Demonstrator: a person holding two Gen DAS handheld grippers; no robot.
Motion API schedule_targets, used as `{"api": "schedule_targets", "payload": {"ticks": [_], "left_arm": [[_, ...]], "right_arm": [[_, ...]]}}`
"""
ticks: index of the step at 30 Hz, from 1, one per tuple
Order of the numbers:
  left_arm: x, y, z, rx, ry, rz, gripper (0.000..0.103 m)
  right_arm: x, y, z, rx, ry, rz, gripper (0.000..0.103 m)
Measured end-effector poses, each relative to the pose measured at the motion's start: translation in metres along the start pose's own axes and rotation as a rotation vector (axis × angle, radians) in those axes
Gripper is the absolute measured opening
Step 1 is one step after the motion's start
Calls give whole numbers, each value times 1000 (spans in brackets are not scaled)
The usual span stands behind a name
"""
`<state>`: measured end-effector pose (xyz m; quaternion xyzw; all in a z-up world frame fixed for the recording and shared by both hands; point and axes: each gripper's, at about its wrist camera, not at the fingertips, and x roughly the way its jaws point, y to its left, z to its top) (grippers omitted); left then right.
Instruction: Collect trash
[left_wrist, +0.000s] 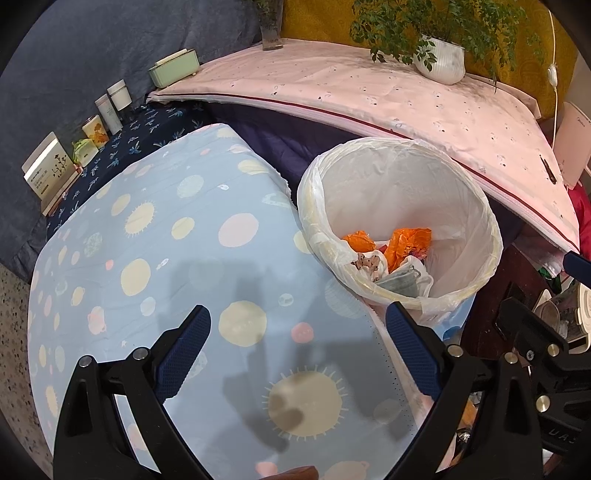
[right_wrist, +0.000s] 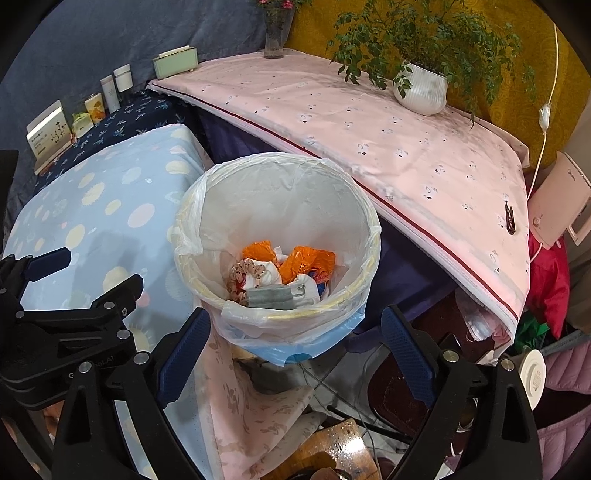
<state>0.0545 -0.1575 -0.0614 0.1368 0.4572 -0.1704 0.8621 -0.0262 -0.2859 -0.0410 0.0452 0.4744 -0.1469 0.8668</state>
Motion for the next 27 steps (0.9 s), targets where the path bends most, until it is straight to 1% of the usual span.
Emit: {"api": "schedule_targets", "payload": {"ticks": [13,27], "left_arm": [[0,-1,0,-6,1,-11,91],[0,-4,-1,7,-7,-3,91]], "right_arm": [[0,-2,-1,-2,2,-19,90],[0,-3,-2,-3,3,-26,90]]}}
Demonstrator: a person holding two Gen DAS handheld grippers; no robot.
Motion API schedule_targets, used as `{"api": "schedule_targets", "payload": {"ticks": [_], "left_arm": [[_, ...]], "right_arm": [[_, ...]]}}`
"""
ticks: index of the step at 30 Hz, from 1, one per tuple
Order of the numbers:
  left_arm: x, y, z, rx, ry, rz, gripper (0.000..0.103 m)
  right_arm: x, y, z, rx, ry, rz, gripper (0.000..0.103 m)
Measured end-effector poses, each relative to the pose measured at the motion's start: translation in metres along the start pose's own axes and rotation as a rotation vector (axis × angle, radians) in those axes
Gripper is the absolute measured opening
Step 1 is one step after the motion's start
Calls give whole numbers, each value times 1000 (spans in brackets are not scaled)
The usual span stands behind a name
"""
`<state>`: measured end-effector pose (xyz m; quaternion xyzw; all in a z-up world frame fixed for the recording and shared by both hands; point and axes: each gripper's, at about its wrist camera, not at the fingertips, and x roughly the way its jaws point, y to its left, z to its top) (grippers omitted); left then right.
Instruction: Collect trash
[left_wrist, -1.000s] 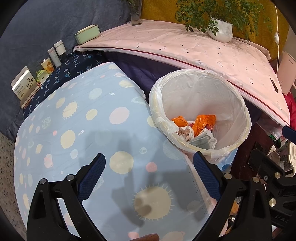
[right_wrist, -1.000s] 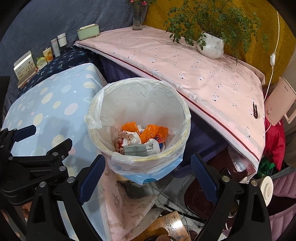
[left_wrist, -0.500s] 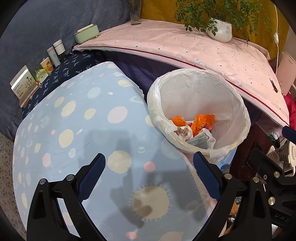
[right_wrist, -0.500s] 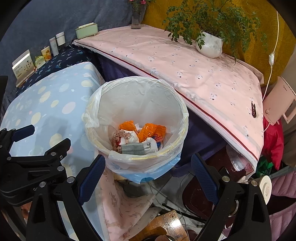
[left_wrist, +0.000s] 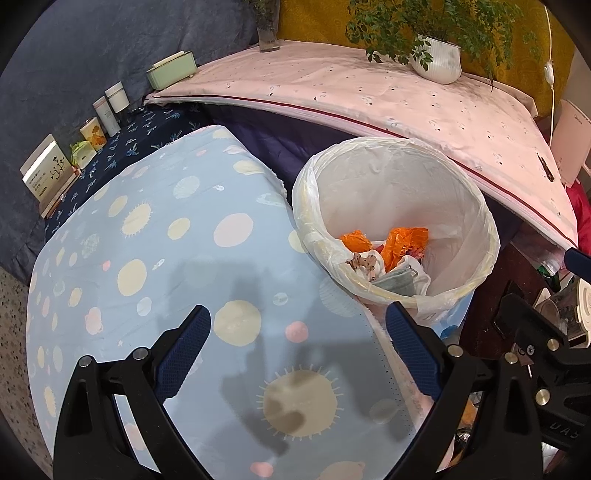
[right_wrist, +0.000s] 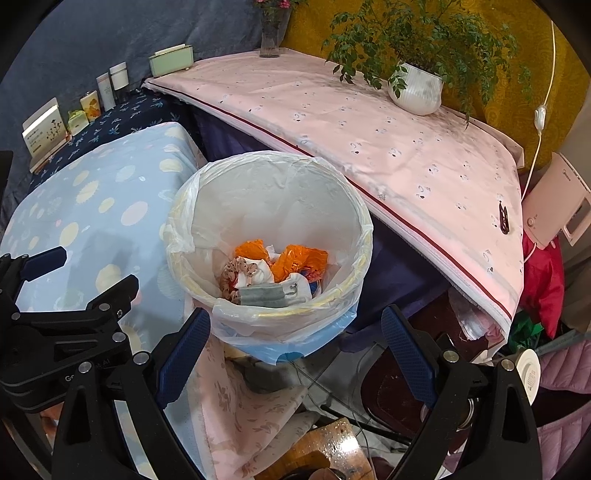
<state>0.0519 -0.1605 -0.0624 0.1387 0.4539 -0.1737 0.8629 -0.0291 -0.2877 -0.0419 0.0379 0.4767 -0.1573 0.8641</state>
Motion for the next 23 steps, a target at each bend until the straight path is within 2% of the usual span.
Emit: {"api": "schedule_targets", "payload": {"ticks": [23], "left_arm": [[0,0,3,11,-4,12,91]], "right_arm": [[0,-5,1,13,-3,-13,90]]}}
